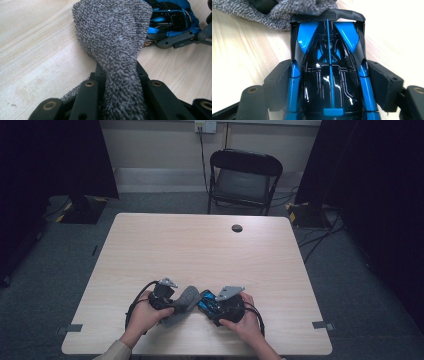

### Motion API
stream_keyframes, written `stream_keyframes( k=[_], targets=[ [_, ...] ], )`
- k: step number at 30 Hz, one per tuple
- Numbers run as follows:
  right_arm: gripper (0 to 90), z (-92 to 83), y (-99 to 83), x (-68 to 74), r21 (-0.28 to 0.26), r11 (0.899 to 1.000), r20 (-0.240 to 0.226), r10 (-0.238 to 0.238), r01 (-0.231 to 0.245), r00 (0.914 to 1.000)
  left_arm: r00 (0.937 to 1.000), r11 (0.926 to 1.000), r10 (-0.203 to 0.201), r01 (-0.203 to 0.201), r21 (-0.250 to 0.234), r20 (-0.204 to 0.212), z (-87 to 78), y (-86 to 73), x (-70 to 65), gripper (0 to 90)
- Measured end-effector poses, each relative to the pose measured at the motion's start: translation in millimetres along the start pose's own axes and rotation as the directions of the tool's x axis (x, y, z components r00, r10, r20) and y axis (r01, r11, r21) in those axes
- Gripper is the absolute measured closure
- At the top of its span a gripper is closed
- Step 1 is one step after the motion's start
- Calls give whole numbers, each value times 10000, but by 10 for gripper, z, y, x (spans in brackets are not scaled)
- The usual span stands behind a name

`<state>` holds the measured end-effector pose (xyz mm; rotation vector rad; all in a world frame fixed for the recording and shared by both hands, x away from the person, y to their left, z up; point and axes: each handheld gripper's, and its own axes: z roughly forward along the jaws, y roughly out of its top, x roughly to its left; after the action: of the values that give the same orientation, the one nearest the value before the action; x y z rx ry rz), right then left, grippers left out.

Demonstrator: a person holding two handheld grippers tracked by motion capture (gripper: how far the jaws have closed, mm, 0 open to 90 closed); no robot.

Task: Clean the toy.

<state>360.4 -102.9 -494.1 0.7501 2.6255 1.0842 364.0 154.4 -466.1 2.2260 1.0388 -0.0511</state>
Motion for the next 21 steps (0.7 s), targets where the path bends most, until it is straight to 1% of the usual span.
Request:
stream_keyframes(
  k=[4,9,13,15,18,19,21],
  targets=[
    [262,2,-1,2,-19,10000,17,10,-10,10000,10000,10000,30,-30,45,1,-25,-16,-4,728],
    [261,1,-4,2,-38,10000,6,5,-5,10000,9998,9992,-153,148,-378,-113,-84,18,27,727],
    [262,2,-8,2,-76,10000,0,7,-7,10000,9994,9972,-171,149,-726,-304,-110,130,42,727],
    [261,2,-8,2,-75,10000,5,12,-12,10000,9993,9965,-225,200,-810,-299,-95,206,46,726],
    [261,2,-9,2,-76,10000,11,9,-9,10000,9983,9940,-338,286,-1059,-476,-30,324,70,724],
    [261,2,-9,2,-76,10000,6,12,-12,10000,9977,9936,-390,329,-1080,-549,2,355,84,723],
    [261,2,-8,2,-74,10000,11,16,-16,10000,9964,9949,-395,322,-954,-753,67,405,112,724]
  ],
)
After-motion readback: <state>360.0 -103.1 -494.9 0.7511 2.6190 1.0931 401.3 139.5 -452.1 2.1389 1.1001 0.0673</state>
